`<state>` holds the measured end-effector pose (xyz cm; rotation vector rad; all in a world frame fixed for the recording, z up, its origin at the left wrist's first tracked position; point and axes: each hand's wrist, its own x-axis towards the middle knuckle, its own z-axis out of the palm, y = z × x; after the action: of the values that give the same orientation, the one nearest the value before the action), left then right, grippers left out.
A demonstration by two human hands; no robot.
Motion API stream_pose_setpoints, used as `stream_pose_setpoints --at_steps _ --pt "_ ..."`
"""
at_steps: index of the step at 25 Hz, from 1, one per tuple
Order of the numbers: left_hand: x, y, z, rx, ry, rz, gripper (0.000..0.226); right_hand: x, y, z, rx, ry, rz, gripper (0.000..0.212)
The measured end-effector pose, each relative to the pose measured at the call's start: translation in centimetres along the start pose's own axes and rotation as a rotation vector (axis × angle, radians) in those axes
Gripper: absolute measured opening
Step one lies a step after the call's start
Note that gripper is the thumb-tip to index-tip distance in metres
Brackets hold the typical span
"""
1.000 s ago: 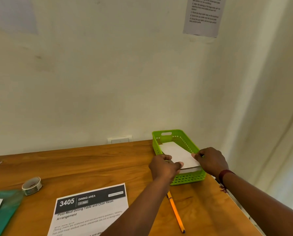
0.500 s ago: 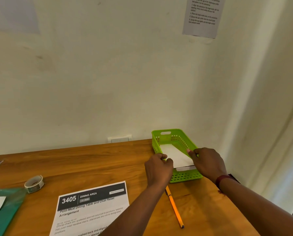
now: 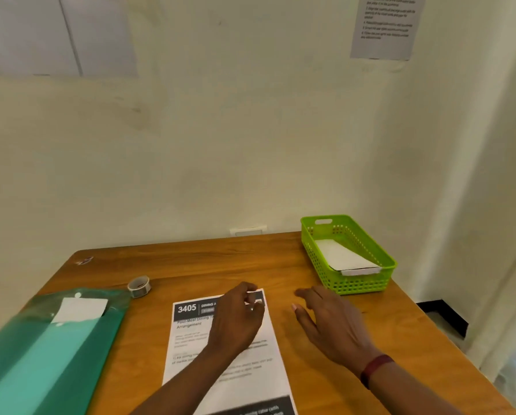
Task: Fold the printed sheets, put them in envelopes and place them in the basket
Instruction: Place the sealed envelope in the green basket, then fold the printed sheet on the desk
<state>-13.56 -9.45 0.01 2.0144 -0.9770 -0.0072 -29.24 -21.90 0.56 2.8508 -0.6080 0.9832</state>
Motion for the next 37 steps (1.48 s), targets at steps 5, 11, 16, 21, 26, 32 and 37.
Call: stream_pose_setpoints --at_steps 5,11,16,21,26,32,37 --pt "-4.7 -6.9 -6.1 0.163 0.057 0.014 0.020 -2.5 -5.6 3.1 0.112 -0.087 -0.018 0.032" --pt "-5.9 -10.5 -9.6 0.169 0.122 -0.064 0.028 -1.7 -7.8 6.1 0.137 -0.173 0.076 0.021" --pt "-4.1 -11.7 -9.6 0.118 -0.016 -0.059 0.043 -0.1 -6.9 7.5 0.158 -0.272 0.175 0.031" --pt "0.4 -12.6 -11.5 0.300 -0.387 -0.174 0.099 4.1 -5.3 7.7 0.315 -0.418 0.259 0.061" --pt "2.9 -14.7 -11.7 0.297 -0.557 -0.338 0.126 7.0 -3.9 7.8 0.347 -0.687 0.220 0.101" --pt "4.4 -14.0 -11.1 0.471 -0.673 -0.284 0.121 8.1 -3.8 8.4 0.222 -0.815 0.060 0.112" --pt "4.7 -13.5 -10.6 0.539 -0.699 -0.278 0.117 8.0 -4.1 8.8 0.173 -0.800 0.045 0.108"
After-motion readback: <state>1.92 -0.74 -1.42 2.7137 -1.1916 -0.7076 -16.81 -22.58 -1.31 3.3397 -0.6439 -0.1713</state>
